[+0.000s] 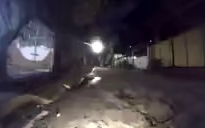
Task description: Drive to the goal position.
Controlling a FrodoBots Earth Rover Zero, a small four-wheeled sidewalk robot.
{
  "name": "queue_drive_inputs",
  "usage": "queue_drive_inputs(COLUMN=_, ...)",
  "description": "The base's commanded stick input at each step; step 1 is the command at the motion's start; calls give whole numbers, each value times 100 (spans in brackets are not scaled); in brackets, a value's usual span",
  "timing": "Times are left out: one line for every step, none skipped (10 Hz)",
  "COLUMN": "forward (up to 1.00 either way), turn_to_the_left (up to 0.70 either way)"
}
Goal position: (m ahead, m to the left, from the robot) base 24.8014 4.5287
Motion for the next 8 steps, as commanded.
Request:
queue_drive_inputs(forward=50, turn_to_the_left=0)
queue_drive_inputs(forward=50, turn_to_the_left=0)
queue_drive_inputs(forward=50, turn_to_the_left=0)
queue_drive_inputs(forward=50, turn_to_the_left=0)
queue_drive_inputs(forward=50, turn_to_the_left=0)
queue_drive_inputs(forward=50, turn_to_the_left=0)
queue_drive_inputs(forward=50, turn_to_the_left=0)
queue_drive_inputs(forward=50, turn_to_the_left=0)
